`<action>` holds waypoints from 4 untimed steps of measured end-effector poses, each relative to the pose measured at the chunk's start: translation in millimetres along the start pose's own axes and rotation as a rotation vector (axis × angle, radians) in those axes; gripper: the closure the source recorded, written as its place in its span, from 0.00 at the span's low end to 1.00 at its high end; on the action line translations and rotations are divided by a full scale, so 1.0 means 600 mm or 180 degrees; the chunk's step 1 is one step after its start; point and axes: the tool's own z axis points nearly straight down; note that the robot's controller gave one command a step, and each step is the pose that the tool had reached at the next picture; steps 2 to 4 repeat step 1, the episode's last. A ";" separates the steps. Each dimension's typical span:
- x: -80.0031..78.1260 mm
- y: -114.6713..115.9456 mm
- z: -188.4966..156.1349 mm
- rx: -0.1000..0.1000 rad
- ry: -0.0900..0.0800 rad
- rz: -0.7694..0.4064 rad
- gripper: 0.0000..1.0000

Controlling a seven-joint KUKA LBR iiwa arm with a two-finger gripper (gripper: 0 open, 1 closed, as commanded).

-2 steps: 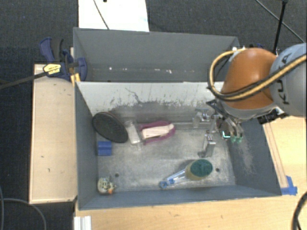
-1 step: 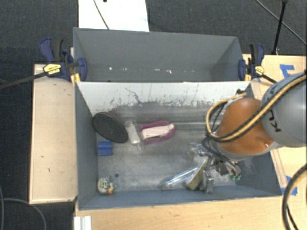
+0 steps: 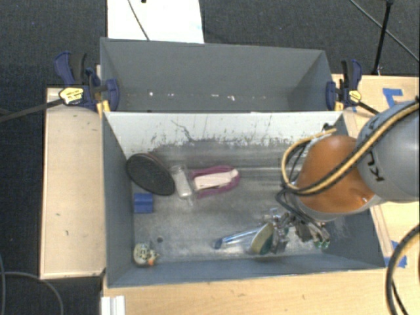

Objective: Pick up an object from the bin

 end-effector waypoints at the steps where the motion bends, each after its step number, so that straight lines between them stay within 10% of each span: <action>1: -0.030 0.001 -0.226 0.0005 -0.0022 0.0120 1.00; 4: -0.030 0.001 -0.226 0.0005 -0.0022 0.0120 1.00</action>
Offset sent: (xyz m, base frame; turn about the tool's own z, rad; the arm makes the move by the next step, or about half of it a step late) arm 0.0147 0.0035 0.1314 0.0400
